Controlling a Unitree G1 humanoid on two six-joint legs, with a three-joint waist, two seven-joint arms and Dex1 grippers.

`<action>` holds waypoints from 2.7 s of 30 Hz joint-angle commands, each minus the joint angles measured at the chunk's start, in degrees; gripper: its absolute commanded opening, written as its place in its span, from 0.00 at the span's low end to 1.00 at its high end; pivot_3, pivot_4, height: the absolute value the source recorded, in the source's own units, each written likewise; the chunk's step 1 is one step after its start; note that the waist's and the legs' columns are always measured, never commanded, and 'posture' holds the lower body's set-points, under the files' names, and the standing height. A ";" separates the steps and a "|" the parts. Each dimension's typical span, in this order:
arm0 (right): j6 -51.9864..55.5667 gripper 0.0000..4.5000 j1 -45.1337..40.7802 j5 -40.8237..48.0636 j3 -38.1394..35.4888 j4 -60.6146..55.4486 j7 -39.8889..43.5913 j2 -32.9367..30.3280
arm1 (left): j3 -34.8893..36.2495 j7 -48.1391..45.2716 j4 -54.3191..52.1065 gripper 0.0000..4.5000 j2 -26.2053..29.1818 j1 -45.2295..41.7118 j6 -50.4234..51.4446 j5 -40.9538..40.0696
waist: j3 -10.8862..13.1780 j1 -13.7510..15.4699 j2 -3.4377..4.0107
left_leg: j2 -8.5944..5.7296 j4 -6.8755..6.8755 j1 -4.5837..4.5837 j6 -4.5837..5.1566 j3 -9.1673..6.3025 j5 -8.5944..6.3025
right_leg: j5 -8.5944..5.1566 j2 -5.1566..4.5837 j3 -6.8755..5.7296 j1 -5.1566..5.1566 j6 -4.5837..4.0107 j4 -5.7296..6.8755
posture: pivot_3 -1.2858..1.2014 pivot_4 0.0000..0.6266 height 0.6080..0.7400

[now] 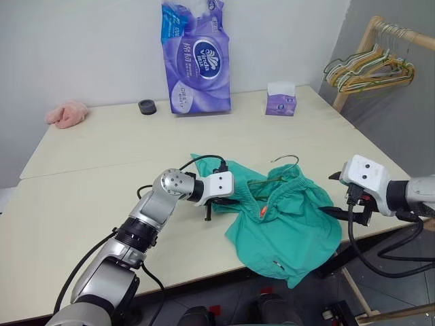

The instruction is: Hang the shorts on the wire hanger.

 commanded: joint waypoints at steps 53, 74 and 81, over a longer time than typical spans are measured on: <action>-6.96 0.00 -14.08 -7.72 12.12 12.64 15.54 4.17 | 11.87 -5.19 -3.28 0.58 0.85 -2.06 10.24 -18.76 | -0.07 -0.14 0.10 | -0.09 0.04 -0.06 -0.02 -0.13 0.01 | 0.07 -0.10 -0.10 -0.08 -0.07 0.10 | 0.44 0.04 1.00; -5.18 0.00 -12.30 -4.48 10.85 10.70 14.39 1.92 | 10.89 -5.75 19.62 0.33 -0.03 -8.30 -6.93 -11.54 | -0.08 -0.26 0.10 | -0.15 0.06 -0.25 -0.03 -0.14 0.01 | 0.09 -0.18 -0.14 -0.26 -0.08 0.12 | 0.44 0.04 1.00; -4.67 0.00 -11.23 -3.59 10.73 9.75 14.21 0.90 | 11.32 -3.33 24.34 0.00 -0.15 -9.90 -12.31 -9.57 | -0.08 -0.21 0.10 | -0.16 0.06 -0.26 -0.03 -0.14 0.01 | 0.10 -0.20 -0.15 -0.26 -0.08 0.12 | 0.44 0.05 1.00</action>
